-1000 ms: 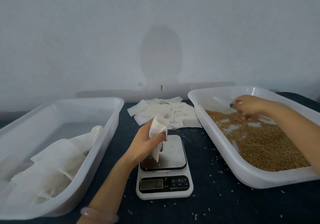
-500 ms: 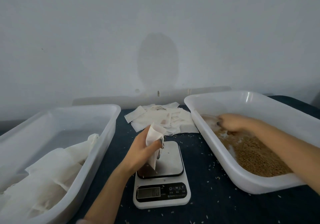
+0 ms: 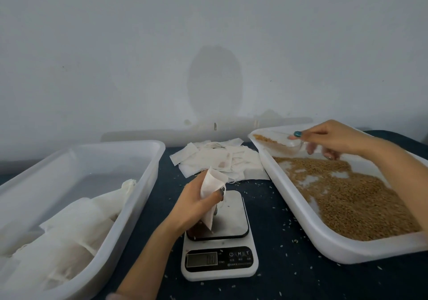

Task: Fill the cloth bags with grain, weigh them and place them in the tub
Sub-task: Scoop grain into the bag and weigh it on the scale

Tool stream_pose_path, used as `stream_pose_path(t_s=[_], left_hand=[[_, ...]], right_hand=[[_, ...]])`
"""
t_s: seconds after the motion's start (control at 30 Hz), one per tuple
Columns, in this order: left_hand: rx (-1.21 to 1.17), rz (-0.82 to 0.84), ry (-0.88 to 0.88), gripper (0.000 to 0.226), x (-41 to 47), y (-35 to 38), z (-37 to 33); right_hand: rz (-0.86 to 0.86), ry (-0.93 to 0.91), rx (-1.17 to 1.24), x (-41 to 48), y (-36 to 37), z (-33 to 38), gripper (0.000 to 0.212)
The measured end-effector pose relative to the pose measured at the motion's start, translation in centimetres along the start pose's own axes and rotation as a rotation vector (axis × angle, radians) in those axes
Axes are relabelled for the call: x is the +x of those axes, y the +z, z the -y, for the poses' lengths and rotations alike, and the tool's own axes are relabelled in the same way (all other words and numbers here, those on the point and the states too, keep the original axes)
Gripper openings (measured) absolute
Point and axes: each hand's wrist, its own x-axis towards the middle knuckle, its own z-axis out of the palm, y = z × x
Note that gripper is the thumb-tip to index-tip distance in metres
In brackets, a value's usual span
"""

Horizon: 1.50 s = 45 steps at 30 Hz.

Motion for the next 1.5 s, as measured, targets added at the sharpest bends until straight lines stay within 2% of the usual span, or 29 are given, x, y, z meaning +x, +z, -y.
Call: stream_pose_path(t_s=[0.17,0.27,0.33,0.4,0.47,0.6,0.67,0.73,0.9,1.07,1.27,1.37,1.5], left_hand=[[0.045,0.029,0.012,0.022,-0.1,0.1,-0.2],[0.053,0.041,0.018,0.025,-0.2,0.1,-0.4],[0.057,0.044,0.022,0.029,-0.2,0.0,-0.5],[0.057,0.044,0.024,0.035,-0.2,0.0,-0.6],[0.05,0.046,0.022,0.041,-0.2,0.0,-0.5],[0.031,0.047,0.036,0.032,-0.2,0.0,-0.7],[0.02,0.036,0.033,0.027,-0.1,-0.1,-0.7],[0.011,0.042,0.026,0.026,0.0,-0.2,-0.6],[0.058,0.079,0.02,0.047,0.0,-0.1,-0.4],[0.027,0.063,0.044,0.034,0.1,-0.2,-0.3],[0.016,0.044,0.025,0.028,0.2,-0.2,-0.1],[-0.026,0.033,0.016,0.025,0.2,-0.3,-0.2],[-0.101,0.01,-0.002,0.02,0.1,-0.3,-0.4]], right_hand=[[0.304,-0.196,-0.058,-2.4,0.6,4.6,0.039],[0.384,-0.273,-0.09,-3.1,1.1,6.8,0.038],[0.408,-0.299,-0.135,-3.3,1.2,8.1,0.047],[0.413,-0.305,-0.201,-3.5,1.2,9.1,0.065],[0.408,-0.296,-0.278,-3.6,1.0,10.0,0.07],[0.319,-0.304,-0.396,-3.4,0.6,11.1,0.041],[0.296,-0.304,-0.443,-3.4,0.5,11.6,0.033],[0.306,-0.306,-0.498,-3.5,0.6,12.2,0.031],[0.308,-0.367,-0.726,-3.4,1.7,14.1,0.031],[0.292,-0.397,-0.831,-3.3,1.9,15.1,0.032],[0.287,-0.375,-0.767,-3.5,1.7,14.0,0.03],[0.314,-0.332,-0.603,-3.2,1.9,12.2,0.033],[0.396,-0.266,-0.271,-2.7,2.9,8.7,0.041]])
